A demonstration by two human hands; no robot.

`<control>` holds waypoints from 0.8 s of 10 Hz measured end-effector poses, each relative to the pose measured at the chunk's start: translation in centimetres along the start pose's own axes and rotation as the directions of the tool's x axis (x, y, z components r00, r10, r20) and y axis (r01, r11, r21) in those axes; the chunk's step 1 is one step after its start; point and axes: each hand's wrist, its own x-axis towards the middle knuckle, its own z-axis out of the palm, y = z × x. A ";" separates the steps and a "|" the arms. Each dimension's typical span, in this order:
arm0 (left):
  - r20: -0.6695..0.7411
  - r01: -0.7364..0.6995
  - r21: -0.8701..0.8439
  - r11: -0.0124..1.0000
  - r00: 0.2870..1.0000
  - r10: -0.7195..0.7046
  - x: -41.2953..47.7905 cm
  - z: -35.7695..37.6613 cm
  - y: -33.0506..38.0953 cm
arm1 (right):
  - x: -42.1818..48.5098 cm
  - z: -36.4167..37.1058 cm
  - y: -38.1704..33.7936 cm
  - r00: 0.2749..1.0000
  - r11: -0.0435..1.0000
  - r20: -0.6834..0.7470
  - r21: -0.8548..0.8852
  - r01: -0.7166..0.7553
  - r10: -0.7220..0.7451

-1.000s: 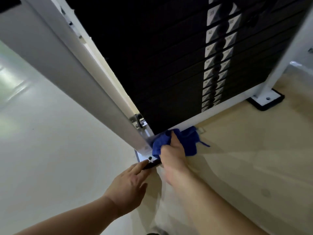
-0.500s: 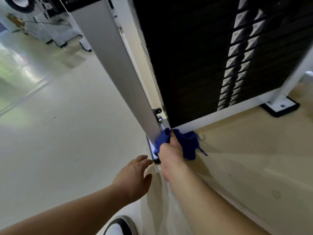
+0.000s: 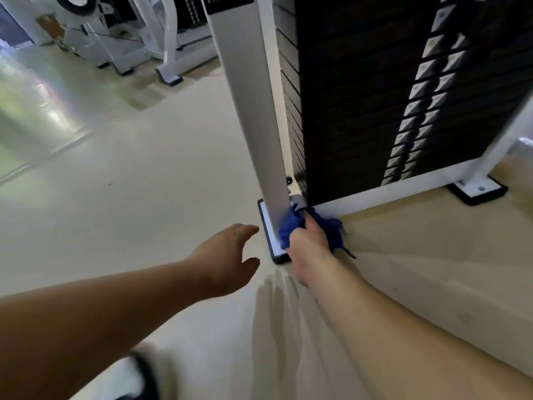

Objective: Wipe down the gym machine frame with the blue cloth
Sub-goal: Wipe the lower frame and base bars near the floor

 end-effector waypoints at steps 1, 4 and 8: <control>0.047 0.026 -0.022 0.999 0.999 -0.025 0.7 0.0 -0.3 | -0.5 0.1 -0.6 0.997 1.000 0.075 -0.019 -0.001 0.002; 0.135 0.009 -0.153 0.988 0.991 0.012 4.6 3.2 -4.2 | 0.9 3.0 0.6 0.989 0.991 -0.110 -0.099 0.086 -0.096; -0.005 -0.053 -0.589 0.807 0.998 0.062 5.1 2.3 -6.8 | -3.1 8.8 -0.6 0.902 0.966 -0.371 -0.211 0.150 -0.221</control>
